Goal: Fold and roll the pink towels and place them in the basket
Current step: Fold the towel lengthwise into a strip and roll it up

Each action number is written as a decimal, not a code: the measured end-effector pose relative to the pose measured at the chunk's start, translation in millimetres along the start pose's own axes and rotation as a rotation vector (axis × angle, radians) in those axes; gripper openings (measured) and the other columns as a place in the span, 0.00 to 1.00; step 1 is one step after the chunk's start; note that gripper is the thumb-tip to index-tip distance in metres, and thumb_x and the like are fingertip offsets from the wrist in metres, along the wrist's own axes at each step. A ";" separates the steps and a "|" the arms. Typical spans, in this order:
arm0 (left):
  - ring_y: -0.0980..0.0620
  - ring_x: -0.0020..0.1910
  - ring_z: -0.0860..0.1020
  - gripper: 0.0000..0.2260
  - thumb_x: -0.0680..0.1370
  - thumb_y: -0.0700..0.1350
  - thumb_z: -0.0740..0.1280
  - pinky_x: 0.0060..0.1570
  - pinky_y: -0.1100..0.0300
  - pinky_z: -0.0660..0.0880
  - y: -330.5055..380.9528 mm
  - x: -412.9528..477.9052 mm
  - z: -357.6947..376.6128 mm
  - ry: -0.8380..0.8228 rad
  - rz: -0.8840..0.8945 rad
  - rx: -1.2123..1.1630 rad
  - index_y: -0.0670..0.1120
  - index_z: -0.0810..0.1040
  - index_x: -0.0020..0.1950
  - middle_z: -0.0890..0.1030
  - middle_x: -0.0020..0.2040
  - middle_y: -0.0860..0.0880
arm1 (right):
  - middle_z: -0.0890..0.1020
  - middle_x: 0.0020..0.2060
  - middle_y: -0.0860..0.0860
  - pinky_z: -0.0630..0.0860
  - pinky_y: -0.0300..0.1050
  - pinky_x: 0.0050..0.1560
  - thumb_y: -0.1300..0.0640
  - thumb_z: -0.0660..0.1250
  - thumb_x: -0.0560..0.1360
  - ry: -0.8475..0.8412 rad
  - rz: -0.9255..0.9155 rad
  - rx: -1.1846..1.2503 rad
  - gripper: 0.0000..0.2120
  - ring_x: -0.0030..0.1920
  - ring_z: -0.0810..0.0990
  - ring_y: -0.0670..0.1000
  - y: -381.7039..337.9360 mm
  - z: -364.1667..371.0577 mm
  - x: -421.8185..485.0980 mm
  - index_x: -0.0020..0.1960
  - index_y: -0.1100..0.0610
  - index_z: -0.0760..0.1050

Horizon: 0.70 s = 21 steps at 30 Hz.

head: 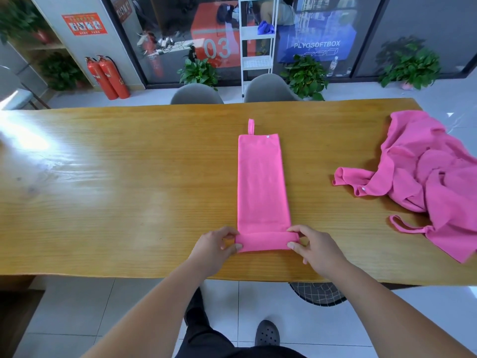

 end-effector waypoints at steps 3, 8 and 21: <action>0.51 0.51 0.80 0.10 0.80 0.60 0.71 0.49 0.58 0.76 -5.9 4.0 -5.1 -0.110 -0.031 -0.047 0.59 0.82 0.60 0.83 0.51 0.62 | 0.84 0.54 0.38 0.82 0.42 0.43 0.42 0.71 0.79 -0.035 0.002 0.064 0.16 0.41 0.85 0.43 3.7 -0.4 -0.1 0.67 0.37 0.77; 0.54 0.58 0.72 0.13 0.80 0.60 0.71 0.56 0.54 0.74 1.4 16.5 -5.0 0.093 0.056 0.120 0.61 0.79 0.63 0.77 0.55 0.65 | 0.72 0.58 0.34 0.79 0.41 0.41 0.38 0.71 0.78 0.183 -0.034 -0.198 0.17 0.44 0.78 0.39 -8.4 -5.1 4.4 0.66 0.36 0.75; 0.50 0.58 0.78 0.27 0.76 0.57 0.77 0.54 0.53 0.78 0.2 -11.6 30.7 0.377 0.418 0.587 0.50 0.79 0.73 0.79 0.66 0.55 | 0.68 0.73 0.30 0.75 0.32 0.47 0.39 0.66 0.81 0.157 -0.229 -0.462 0.26 0.63 0.76 0.37 -7.8 8.4 -13.3 0.79 0.36 0.67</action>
Point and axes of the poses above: each hand's wrist, its own x-axis towards the middle knuckle, its own z-axis out of the palm, y = z × x, the point moved 2 cm from there along x, towards the middle knuckle
